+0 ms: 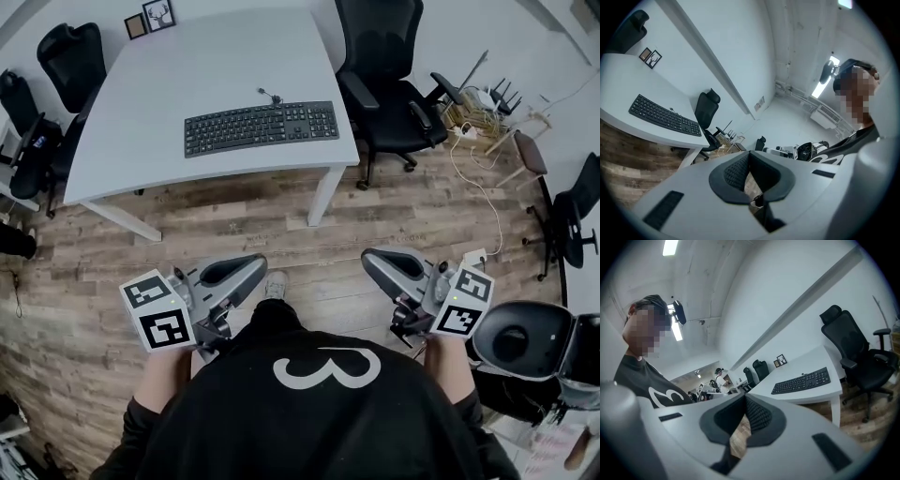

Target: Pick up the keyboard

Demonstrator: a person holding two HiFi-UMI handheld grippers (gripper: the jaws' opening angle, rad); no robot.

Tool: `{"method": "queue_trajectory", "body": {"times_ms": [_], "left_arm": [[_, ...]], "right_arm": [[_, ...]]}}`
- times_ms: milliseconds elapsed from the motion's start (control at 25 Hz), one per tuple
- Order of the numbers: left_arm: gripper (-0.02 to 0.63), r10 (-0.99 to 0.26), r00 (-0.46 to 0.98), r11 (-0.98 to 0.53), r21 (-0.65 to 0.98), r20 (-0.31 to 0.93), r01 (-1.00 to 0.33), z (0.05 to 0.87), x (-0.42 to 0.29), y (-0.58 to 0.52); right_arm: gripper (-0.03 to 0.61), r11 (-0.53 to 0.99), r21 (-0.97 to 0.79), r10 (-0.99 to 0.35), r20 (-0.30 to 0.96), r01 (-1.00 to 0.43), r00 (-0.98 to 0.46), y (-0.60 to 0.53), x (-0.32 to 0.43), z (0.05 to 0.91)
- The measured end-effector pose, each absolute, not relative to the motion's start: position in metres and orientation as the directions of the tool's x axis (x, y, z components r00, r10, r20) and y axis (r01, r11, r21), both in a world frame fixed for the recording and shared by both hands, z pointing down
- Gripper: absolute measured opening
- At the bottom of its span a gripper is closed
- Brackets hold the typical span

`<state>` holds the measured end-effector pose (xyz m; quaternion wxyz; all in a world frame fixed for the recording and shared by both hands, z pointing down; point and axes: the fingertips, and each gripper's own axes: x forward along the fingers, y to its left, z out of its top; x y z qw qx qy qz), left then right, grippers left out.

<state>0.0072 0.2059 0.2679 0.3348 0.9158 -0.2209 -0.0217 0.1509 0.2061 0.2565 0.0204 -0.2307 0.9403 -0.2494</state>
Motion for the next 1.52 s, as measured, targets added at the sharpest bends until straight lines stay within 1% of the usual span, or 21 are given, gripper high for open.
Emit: {"method": "queue_trajectory", "body": {"times_ms": [240,720,1000,1320,1520], "left_arm": [[0.012,-0.415,0.898,-0.663,0.628,0.146,-0.408,0.273,-0.028,0.120],[0.012,-0.422,0.904,-0.664,0.656,0.067,-0.359,0.250,-0.076,-0.008],[0.014,-0.434,0.900,-0.686,0.631,0.045,-0.362,0.248,-0.089,-0.047],[0.014,-0.463,0.884,-0.671,0.625,0.068,-0.399,0.259,-0.100,-0.072],[0.020,-0.496,0.863,-0.638,0.636,0.092,-0.434,0.276,-0.108,-0.088]], "right_arm": [[0.008,0.746,-0.522,-0.418,0.115,-0.413,-0.901,0.119,0.109,0.258],[0.009,0.755,-0.523,-0.397,0.115,-0.395,-0.911,-0.013,0.053,0.236],[0.009,0.750,-0.537,-0.396,0.104,-0.387,-0.912,-0.054,0.043,0.242],[0.009,0.738,-0.542,-0.414,0.109,-0.403,-0.904,-0.079,0.045,0.260],[0.010,0.688,-0.597,-0.432,0.121,-0.413,-0.894,-0.098,0.064,0.285]]}}
